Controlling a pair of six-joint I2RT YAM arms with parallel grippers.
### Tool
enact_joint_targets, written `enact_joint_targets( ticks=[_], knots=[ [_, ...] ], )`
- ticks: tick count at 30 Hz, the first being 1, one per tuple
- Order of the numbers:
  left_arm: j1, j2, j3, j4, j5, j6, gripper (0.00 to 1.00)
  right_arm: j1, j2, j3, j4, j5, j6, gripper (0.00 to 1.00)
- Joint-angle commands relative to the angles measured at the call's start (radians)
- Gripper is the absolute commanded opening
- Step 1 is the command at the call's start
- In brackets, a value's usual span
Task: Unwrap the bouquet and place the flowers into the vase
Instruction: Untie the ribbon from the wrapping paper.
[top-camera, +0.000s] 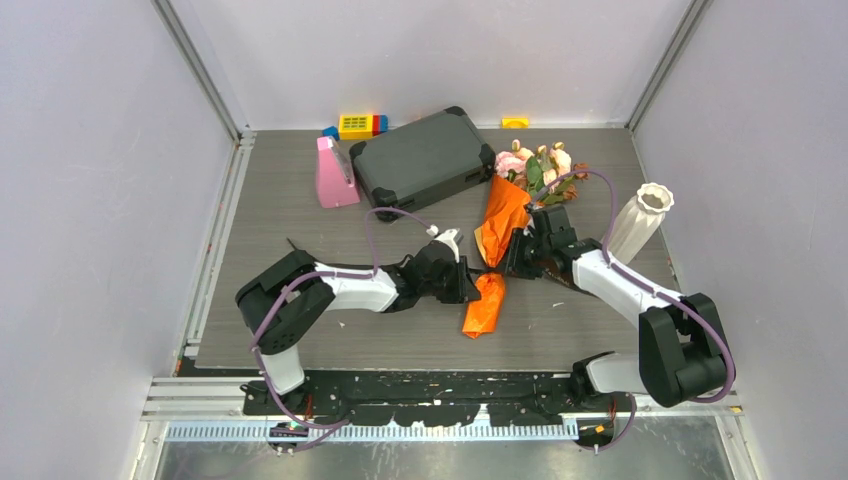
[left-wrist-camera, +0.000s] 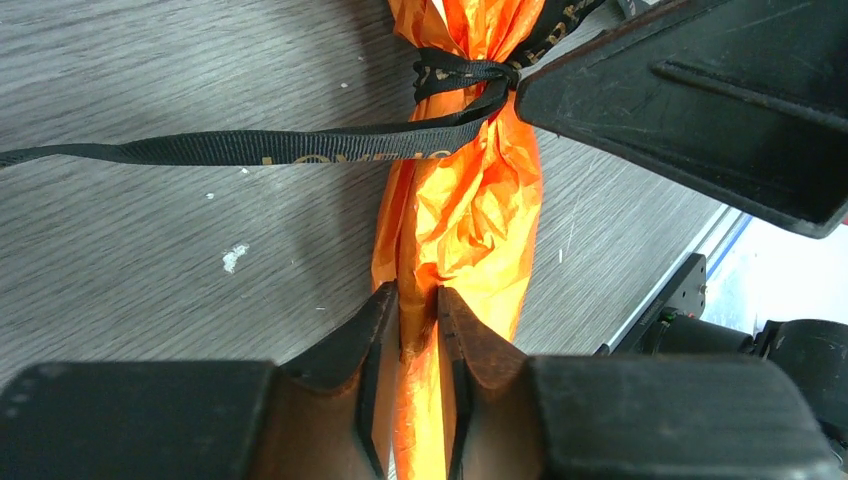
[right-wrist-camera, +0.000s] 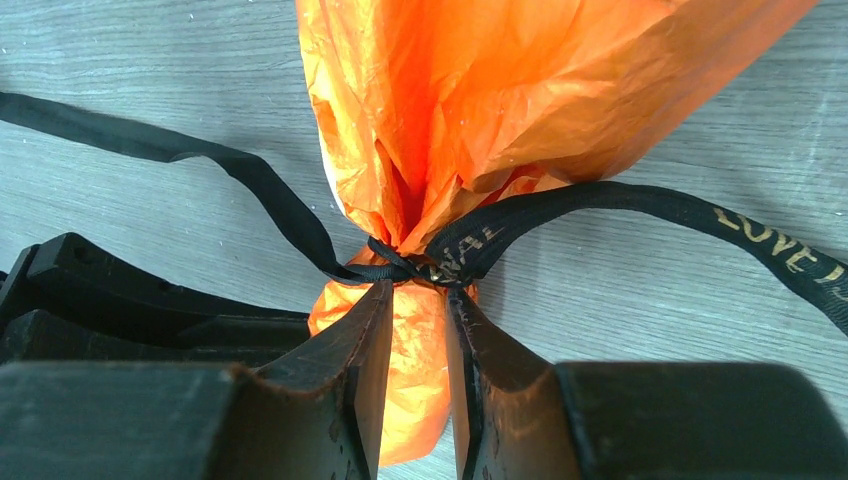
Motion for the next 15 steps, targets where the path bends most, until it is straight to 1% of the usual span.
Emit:
enact_joint_targets(
  ticks=[1,5,8,9,15],
  knots=[
    [-0.007,0.009,0.032,0.025,-0.018,0.006,0.18,0.009,-0.004,-0.008,0.042,-0.018,0.003,0.32],
    [-0.007,0.011,0.034,0.023,-0.018,0.006,0.07,0.011,0.006,-0.006,0.050,-0.020,0.005,0.32],
    [-0.007,0.012,0.035,0.022,-0.017,0.006,0.01,0.012,0.016,-0.003,0.065,-0.020,0.012,0.32],
    [-0.007,0.013,0.035,0.022,-0.016,0.006,0.00,0.012,0.022,-0.004,0.069,-0.020,0.017,0.32],
    [-0.007,0.020,0.035,0.022,-0.006,0.009,0.00,0.014,0.043,0.002,0.102,-0.027,0.034,0.30]
  ],
)
